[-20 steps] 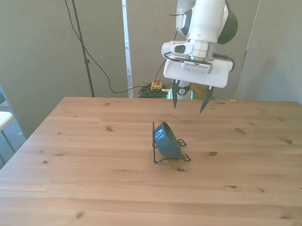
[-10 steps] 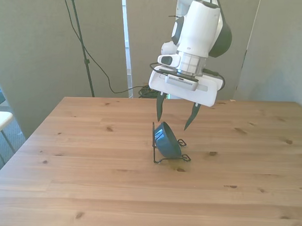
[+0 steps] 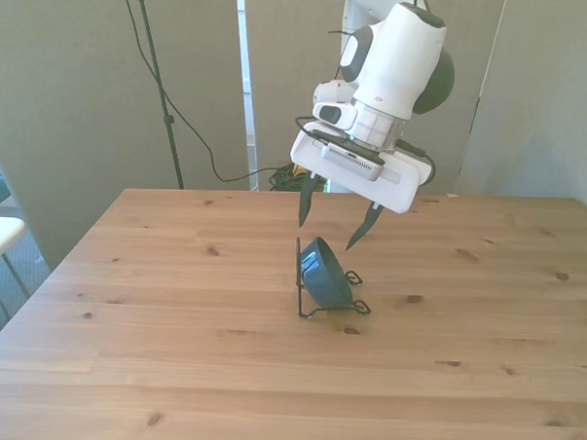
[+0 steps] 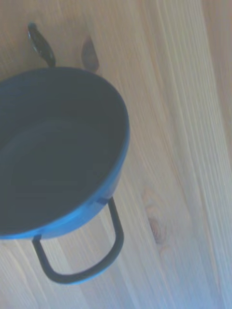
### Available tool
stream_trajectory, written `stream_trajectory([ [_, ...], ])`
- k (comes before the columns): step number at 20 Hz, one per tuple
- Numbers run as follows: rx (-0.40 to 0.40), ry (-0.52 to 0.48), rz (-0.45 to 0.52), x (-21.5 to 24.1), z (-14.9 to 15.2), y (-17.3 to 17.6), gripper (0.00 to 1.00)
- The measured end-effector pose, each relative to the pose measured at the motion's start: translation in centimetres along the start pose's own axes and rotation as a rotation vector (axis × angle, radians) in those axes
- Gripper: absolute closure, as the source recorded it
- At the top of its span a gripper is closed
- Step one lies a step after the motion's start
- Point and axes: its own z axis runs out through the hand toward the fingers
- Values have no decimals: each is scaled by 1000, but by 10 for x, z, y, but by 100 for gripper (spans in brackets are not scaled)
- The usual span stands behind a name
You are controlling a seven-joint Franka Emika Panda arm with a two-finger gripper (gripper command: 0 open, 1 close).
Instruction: Unload the bowl
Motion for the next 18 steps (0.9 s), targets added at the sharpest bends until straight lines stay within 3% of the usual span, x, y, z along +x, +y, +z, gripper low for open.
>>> stream_trajectory([
  [13, -43, 23, 18, 2, 22, -2, 0],
  [14, -47, 30, 17, 3, 24, -1, 100],
  [18, -60, 48, 13, 5, 25, 1, 100],
])
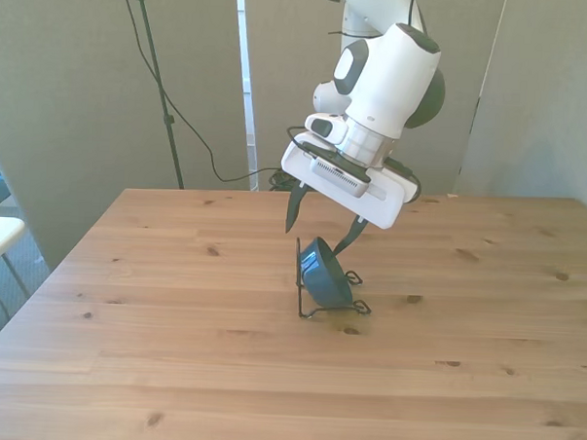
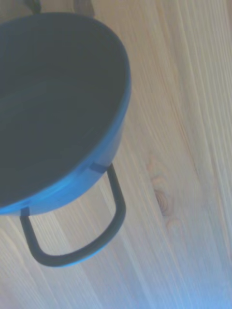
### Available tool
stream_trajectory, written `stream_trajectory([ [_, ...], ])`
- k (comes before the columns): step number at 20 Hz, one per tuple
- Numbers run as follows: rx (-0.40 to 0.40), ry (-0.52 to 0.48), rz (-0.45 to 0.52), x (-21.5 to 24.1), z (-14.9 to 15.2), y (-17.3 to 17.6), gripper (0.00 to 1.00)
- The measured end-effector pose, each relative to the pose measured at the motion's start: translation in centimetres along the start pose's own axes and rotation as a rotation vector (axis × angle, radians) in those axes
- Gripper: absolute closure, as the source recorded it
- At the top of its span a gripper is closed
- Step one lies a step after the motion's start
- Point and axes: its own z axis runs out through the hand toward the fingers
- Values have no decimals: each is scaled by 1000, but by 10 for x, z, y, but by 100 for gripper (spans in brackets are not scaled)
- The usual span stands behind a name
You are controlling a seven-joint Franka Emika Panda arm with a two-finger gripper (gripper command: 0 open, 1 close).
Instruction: Unload the bowl
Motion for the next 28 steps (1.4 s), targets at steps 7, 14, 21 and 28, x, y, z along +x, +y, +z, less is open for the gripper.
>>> stream_trajectory([
  [7, -14, 13, -4, 1, 3, 1, 100],
  [14, -24, 22, -1, 2, 8, 2, 100],
  [21, -39, 40, 6, 3, 12, 3, 100],
  [28, -50, 45, 5, -2, 8, 0, 100],
])
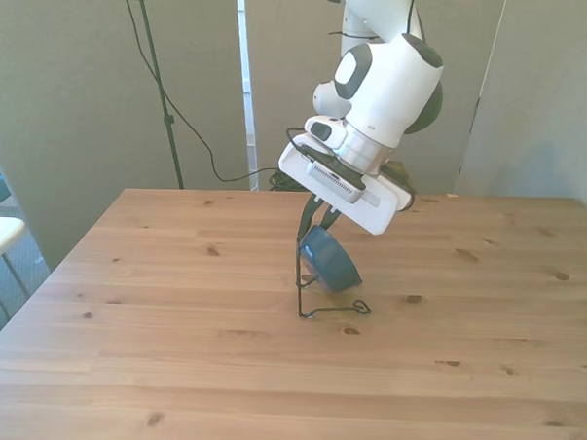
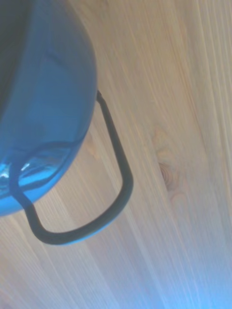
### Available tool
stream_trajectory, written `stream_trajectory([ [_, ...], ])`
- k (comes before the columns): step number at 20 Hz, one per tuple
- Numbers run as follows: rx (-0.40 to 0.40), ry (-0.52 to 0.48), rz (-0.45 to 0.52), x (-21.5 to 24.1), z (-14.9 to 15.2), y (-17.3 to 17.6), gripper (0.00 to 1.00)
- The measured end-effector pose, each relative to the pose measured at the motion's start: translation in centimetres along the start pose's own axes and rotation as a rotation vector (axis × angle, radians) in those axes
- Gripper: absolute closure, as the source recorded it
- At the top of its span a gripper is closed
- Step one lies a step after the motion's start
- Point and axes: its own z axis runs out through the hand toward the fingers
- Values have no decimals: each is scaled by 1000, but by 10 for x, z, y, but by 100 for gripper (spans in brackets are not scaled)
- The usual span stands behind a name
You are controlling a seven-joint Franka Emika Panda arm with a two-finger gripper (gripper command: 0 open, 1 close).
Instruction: Unload the bowl
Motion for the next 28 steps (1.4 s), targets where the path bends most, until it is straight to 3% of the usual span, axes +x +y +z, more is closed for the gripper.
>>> stream_trajectory([
  [4, 8, 4, 1, -1, -6, -1, 100],
  [8, 48, 16, -8, -6, -31, -1, 100],
  [12, 134, 19, -40, -30, -68, -2, 100],
  [16, 254, -73, -88, -66, -85, -6, 100],
  [20, 335, -198, -184, -101, -80, -10, 100],
  [24, 349, -332, -250, -125, -60, -1, 100],
  [28, 352, -406, -280, -134, -35, 14, 100],
])
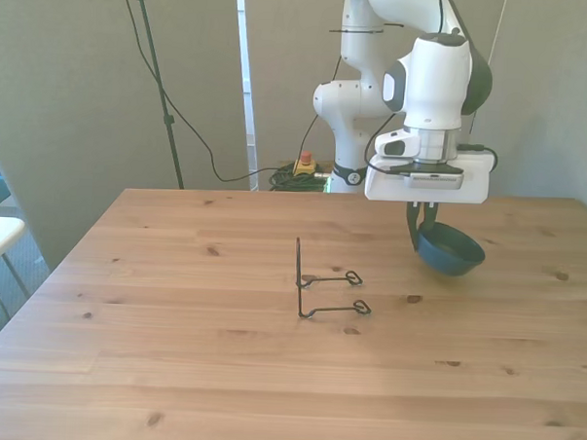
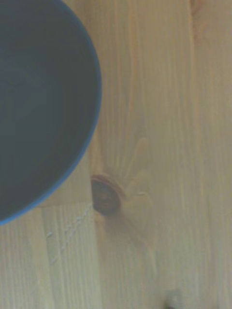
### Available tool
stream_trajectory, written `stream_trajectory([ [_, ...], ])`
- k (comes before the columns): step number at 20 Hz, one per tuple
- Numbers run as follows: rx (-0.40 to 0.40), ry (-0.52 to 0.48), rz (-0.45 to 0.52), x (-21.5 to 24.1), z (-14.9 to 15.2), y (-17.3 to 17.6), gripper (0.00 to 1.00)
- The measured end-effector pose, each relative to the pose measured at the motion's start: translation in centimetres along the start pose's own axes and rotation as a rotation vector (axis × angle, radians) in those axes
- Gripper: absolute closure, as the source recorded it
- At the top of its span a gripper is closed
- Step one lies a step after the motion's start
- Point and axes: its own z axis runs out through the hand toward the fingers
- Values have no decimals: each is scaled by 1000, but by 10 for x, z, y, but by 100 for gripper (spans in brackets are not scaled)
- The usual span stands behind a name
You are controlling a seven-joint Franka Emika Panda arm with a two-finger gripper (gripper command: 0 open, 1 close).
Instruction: Unload the bowl
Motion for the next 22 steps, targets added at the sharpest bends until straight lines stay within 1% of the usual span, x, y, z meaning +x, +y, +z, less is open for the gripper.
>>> stream_trajectory([
  [2, 15, -31, 2, 0, 7, 9, 100],
  [5, 35, -56, 0, -1, 12, 12, 100],
  [10, 31, -76, 2, -1, 21, 13, 100],
  [11, 28, -78, 3, -1, 23, 13, 0],
  [22, 24, -81, -6, 0, 27, 11, 0],
])
